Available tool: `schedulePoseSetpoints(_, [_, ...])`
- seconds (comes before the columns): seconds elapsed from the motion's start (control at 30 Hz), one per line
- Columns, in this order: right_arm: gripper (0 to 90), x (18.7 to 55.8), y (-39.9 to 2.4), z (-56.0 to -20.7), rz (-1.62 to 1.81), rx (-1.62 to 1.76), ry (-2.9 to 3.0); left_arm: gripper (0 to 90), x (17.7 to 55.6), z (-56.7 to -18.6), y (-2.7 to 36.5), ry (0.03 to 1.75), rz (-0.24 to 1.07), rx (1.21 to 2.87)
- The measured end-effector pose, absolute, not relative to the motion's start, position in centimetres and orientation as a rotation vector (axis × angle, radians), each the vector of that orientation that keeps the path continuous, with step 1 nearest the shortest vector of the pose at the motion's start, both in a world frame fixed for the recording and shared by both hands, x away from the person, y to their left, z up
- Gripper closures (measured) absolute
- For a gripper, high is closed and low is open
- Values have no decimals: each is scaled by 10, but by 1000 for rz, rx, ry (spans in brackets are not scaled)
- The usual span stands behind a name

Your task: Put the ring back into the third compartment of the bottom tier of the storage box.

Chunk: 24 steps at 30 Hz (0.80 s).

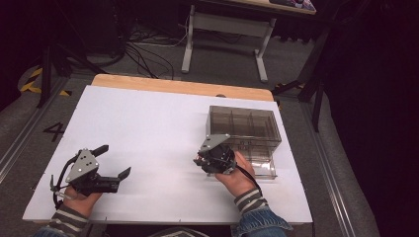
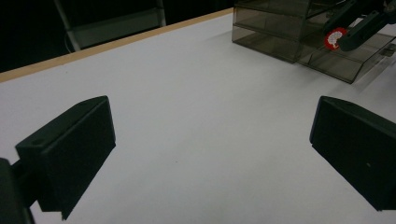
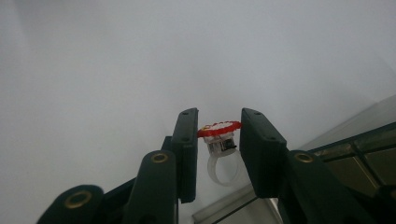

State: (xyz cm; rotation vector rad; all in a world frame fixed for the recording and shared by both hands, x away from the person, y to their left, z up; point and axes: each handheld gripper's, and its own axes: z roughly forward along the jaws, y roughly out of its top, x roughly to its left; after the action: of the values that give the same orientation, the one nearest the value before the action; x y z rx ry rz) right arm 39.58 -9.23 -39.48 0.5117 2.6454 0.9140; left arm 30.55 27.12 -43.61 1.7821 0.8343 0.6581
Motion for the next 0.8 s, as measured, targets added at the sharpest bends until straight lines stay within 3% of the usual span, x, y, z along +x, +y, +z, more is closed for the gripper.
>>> schedulePoseSetpoints(0.8, [679,394,-117,-382,905,580,2598,10,305,-436,271,836,658,1777])
